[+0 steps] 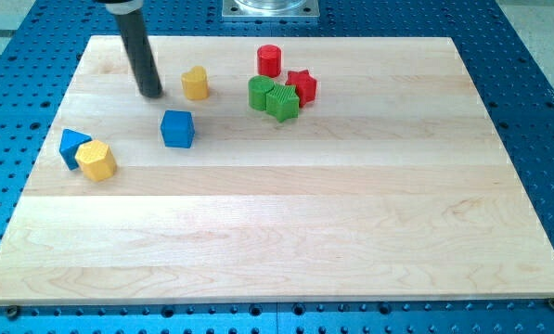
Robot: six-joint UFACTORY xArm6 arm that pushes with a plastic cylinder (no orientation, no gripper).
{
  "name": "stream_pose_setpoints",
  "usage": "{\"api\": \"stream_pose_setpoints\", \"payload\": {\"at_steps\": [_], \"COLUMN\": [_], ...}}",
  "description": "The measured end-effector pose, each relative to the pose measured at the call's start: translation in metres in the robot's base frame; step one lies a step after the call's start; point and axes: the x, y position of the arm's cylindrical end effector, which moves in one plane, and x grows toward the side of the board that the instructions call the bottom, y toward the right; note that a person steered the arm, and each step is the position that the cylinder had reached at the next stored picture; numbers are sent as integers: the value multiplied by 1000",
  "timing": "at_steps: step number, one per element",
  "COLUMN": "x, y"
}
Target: Push hexagon into green blocks
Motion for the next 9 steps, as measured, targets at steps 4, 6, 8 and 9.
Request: {"api": "stream_pose_setpoints", "payload": {"at_steps": [4, 6, 8, 9], "x": [123, 183, 159, 158], "y": [98, -99, -38, 50]}}
